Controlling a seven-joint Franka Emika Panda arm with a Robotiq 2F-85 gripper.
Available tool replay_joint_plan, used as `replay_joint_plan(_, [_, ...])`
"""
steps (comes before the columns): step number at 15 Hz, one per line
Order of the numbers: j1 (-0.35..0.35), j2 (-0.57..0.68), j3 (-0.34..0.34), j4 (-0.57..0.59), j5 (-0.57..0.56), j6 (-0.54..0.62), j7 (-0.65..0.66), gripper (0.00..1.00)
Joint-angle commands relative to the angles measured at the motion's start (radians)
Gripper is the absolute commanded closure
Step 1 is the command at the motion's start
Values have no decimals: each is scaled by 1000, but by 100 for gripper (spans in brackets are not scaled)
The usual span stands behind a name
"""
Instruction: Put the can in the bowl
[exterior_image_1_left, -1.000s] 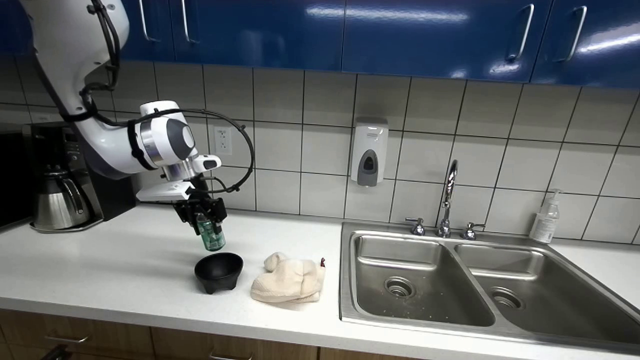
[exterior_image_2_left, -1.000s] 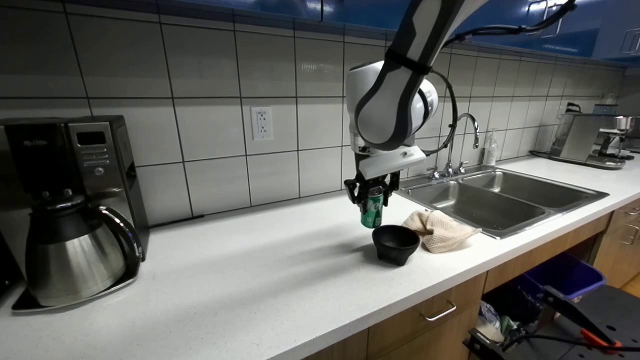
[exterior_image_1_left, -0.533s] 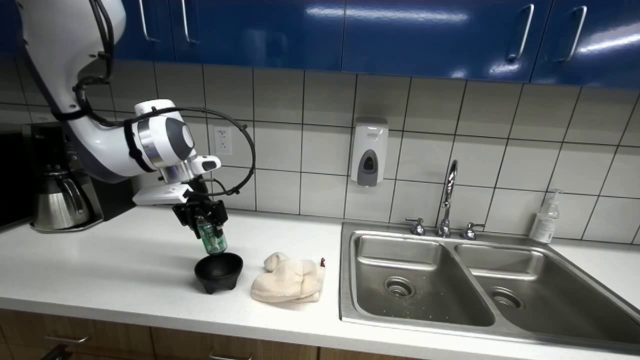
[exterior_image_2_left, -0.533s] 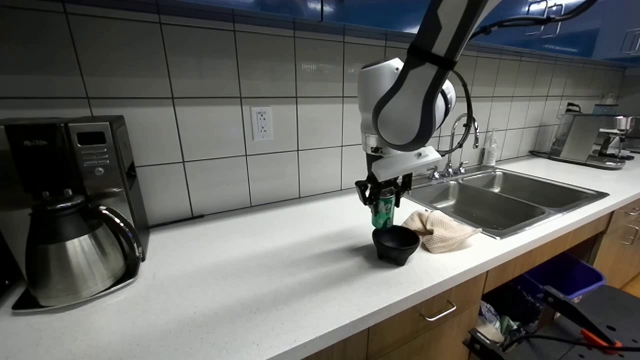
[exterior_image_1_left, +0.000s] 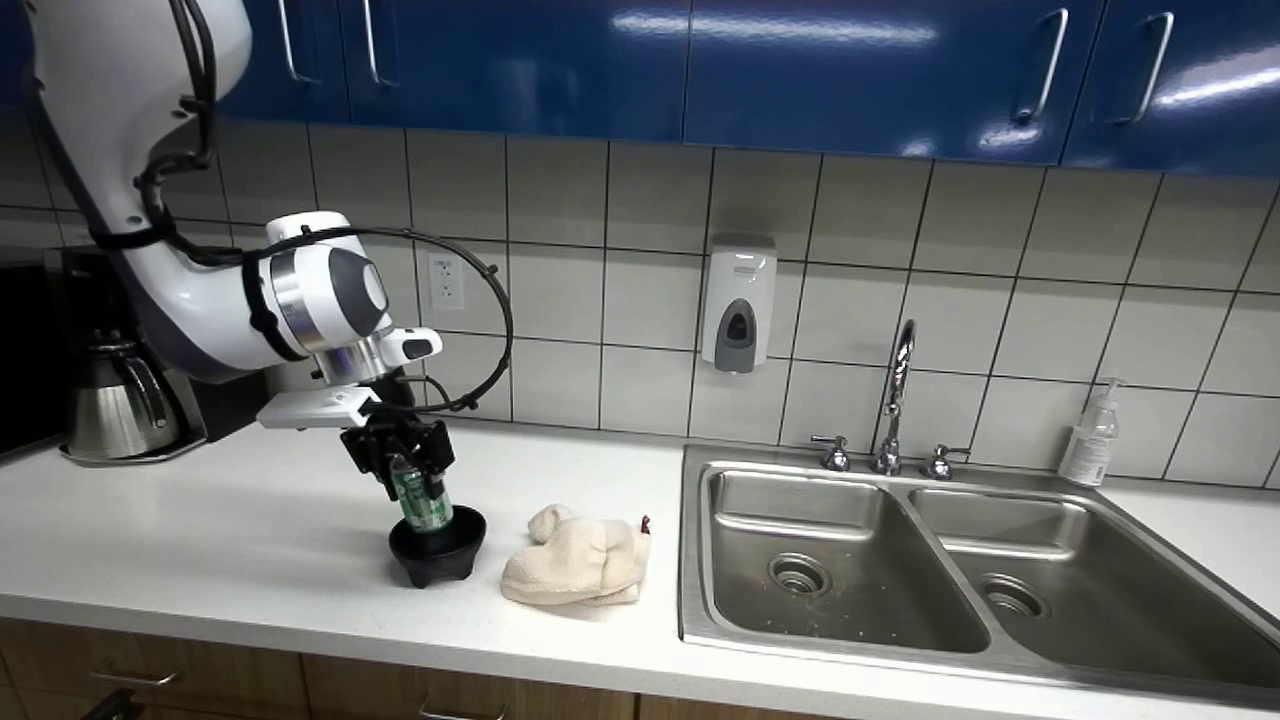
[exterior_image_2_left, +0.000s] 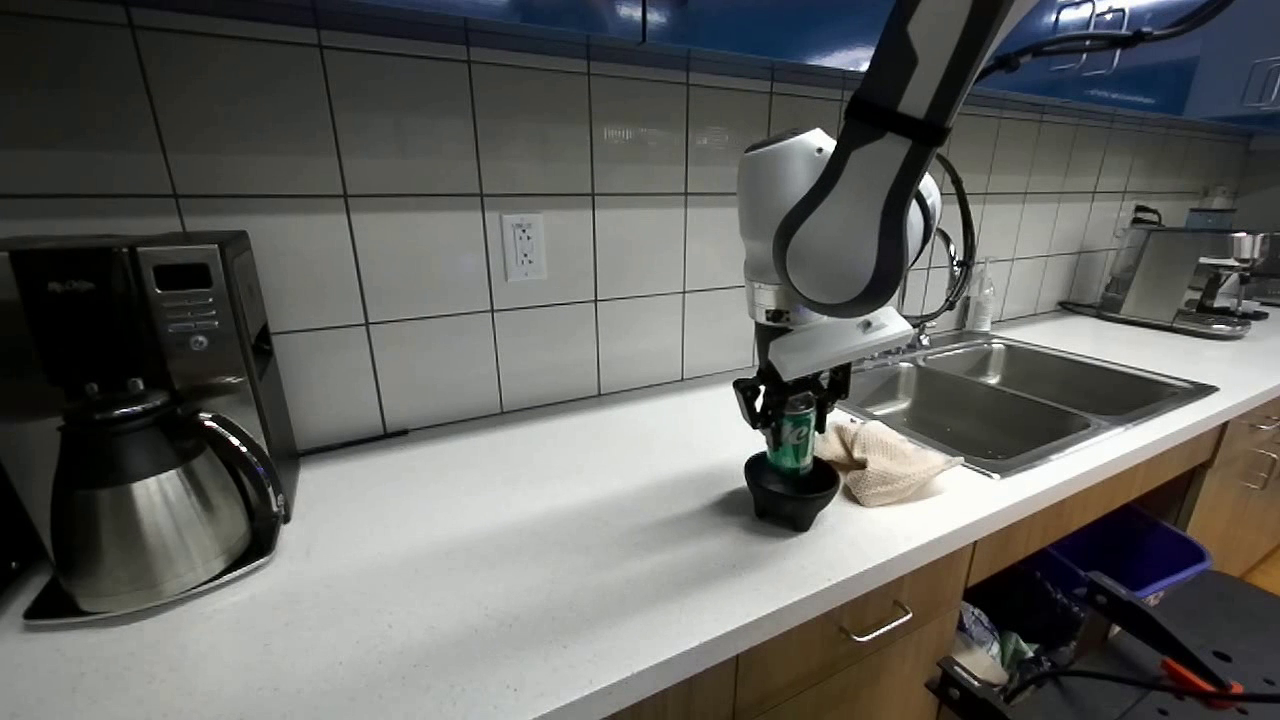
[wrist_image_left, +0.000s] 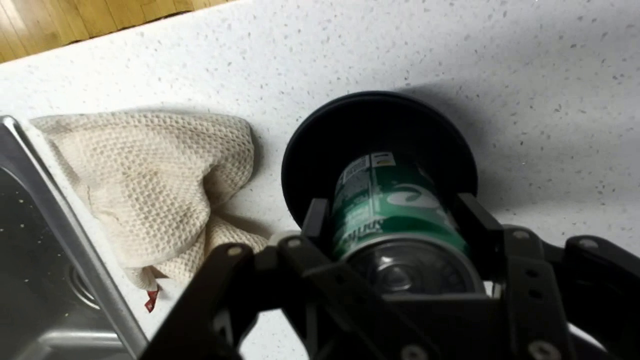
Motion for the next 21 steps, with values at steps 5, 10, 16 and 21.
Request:
replay_joint_plan(5, [-36, -23, -8, -76, -28, 67, 18, 60])
replay_joint_plan(10, [-32, 0, -24, -95, -18, 127, 17, 60])
replay_joint_plan(16, [-32, 41, -36, -106, 3, 190, 3, 60])
replay_joint_plan(21, [-33, 57, -34, -105, 10, 194, 1, 3])
